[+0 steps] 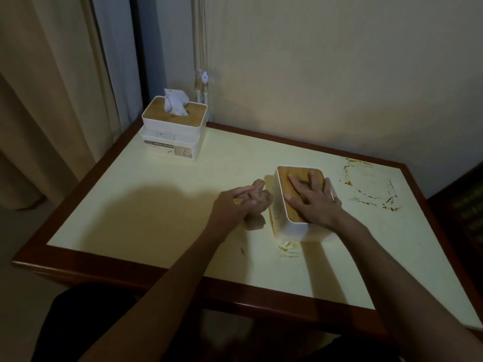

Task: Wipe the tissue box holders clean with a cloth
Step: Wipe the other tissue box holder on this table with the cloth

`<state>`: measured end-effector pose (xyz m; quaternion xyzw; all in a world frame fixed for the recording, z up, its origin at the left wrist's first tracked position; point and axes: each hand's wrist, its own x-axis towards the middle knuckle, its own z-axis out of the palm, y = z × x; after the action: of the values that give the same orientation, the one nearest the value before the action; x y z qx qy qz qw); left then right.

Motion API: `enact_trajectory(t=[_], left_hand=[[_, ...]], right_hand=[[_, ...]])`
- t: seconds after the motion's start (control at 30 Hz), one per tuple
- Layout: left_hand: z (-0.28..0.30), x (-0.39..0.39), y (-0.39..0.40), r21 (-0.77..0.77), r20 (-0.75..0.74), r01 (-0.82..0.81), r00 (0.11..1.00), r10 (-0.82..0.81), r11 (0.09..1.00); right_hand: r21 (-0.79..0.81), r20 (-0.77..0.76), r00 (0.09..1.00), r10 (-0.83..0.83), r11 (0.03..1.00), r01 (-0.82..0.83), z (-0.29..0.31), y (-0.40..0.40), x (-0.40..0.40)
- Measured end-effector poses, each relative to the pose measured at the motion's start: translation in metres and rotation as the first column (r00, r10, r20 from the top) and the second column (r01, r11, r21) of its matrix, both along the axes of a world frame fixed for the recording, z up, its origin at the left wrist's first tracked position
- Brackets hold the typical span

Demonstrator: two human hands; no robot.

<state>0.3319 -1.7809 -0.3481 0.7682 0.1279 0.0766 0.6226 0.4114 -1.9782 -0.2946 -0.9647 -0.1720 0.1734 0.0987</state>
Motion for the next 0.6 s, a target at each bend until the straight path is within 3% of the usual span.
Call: enact_trajectory(t=[0.37,0.5,0.6], left_hand=[[0.0,0.052,-0.017,0.023,0.127,-0.022,0.992,0.019,0.999],[-0.008,0.016,-0.054,0.05,0.157,-0.171,0.974,0.162,0.984],[-0.004,-0.04,-0.093,0.037,0.119,-0.139,0.984,0.133,0.99]], right_hand=[[0.0,-0.12,0.985,0.121,0.992,-0.122,0.008,-0.01,0.003],[-0.007,-0.146,0.983,0.112,0.993,-0.114,0.012,-0.007,0.004],[-0.013,-0.144,0.983,0.118,0.992,-0.122,0.013,-0.009,0.005]])
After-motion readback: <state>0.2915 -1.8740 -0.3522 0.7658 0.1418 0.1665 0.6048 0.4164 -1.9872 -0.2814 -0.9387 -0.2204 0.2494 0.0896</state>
